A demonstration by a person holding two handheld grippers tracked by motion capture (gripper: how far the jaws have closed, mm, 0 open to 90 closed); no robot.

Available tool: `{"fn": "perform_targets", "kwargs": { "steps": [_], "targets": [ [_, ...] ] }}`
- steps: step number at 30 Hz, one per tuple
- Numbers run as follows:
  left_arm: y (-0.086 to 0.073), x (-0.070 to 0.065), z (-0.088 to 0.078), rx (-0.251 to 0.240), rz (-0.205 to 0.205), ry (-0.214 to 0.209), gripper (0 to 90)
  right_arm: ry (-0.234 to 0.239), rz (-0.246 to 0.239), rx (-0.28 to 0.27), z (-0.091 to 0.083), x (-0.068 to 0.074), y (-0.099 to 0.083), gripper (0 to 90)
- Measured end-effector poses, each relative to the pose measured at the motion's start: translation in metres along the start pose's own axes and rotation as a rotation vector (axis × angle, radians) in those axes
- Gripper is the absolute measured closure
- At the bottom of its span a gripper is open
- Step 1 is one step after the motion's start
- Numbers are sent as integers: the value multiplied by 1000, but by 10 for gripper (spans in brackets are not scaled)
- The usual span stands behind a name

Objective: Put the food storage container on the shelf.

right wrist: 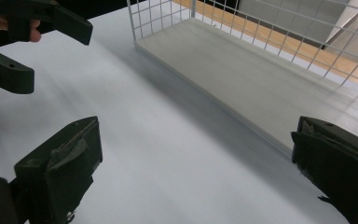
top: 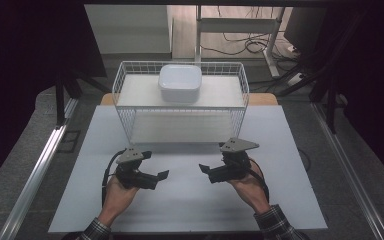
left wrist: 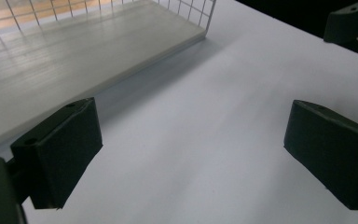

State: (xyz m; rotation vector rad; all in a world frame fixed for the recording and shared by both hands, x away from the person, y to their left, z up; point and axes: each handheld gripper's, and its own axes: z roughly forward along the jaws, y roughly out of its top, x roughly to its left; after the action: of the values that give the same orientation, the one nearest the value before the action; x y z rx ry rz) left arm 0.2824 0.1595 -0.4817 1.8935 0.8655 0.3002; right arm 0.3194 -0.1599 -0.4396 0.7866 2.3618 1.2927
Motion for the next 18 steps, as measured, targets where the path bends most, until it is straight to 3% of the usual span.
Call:
{"fn": "perform_targets", "kwargs": {
  "steps": [11,18],
  "targets": [
    [-21,-6,-12,25,-4,17,45,-14,37,6,-13,-1,-25,12],
    [-40,-5,-11,55,-6,48,44,-31,36,9,-21,-1,-42,12]
  ]
}}
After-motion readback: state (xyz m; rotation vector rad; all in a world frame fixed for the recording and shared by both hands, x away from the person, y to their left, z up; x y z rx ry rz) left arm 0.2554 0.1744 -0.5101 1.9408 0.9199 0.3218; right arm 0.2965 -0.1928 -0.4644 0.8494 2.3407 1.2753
